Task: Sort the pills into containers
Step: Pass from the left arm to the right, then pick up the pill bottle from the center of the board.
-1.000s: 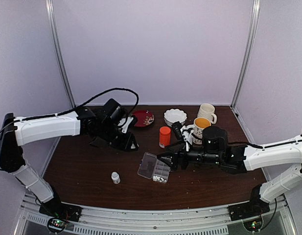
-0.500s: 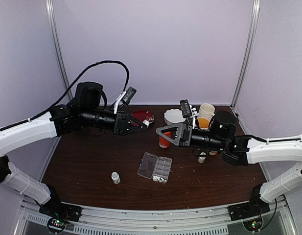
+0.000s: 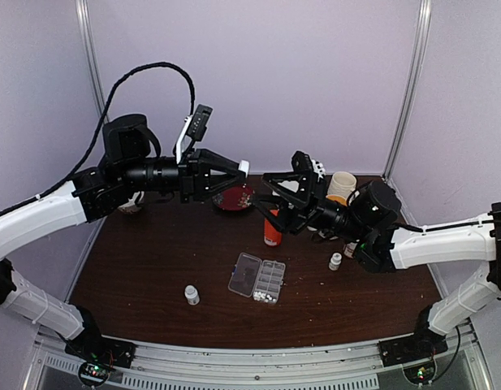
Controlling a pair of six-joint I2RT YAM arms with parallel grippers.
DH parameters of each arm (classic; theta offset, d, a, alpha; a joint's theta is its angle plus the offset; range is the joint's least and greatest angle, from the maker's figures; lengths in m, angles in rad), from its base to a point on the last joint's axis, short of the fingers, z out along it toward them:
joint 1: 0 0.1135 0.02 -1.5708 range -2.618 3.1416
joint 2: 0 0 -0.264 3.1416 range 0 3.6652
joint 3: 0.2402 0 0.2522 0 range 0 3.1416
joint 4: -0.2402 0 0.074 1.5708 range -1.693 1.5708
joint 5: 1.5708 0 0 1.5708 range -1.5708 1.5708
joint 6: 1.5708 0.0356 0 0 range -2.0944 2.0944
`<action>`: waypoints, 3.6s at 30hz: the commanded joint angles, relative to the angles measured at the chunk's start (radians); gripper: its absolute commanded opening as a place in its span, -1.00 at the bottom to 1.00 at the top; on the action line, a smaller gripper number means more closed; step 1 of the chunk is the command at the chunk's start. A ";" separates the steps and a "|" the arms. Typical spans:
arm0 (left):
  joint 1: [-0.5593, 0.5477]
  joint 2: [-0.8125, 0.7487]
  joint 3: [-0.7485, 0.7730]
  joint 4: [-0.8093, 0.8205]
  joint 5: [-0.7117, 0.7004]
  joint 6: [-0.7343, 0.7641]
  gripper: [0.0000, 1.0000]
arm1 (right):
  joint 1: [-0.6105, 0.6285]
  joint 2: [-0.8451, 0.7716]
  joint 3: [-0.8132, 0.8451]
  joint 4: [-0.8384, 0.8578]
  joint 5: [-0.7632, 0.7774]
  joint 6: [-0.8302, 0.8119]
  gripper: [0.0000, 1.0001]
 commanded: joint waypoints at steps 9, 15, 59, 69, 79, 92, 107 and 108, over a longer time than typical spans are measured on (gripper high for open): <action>0.006 0.023 0.030 0.068 0.098 0.036 -0.36 | -0.001 0.001 0.085 -0.052 -0.018 0.032 0.22; 0.006 0.023 0.017 0.072 0.116 0.031 -0.37 | -0.001 0.011 0.115 -0.098 -0.026 0.025 0.25; 0.010 -0.203 -0.219 -0.305 -0.492 0.120 0.91 | -0.035 -0.122 0.119 -0.803 0.063 -0.588 -0.52; 0.007 -0.324 -0.566 -0.253 -0.564 0.141 0.63 | -0.018 -0.081 0.198 -1.139 0.139 -0.918 -0.55; 0.002 -0.299 -0.807 -0.083 -0.597 0.121 0.66 | -0.010 -0.050 0.197 -1.095 0.122 -0.919 -0.56; -0.034 -0.130 -0.826 0.011 -0.602 0.142 0.27 | -0.007 -0.053 0.178 -1.084 0.126 -0.914 -0.56; -0.118 -0.054 -0.771 -0.002 -0.584 0.197 -0.47 | -0.007 -0.062 0.159 -1.081 0.131 -0.916 -0.57; -0.134 -0.041 -0.760 -0.002 -0.585 0.207 -0.47 | -0.006 -0.062 0.155 -1.082 0.130 -0.918 -0.57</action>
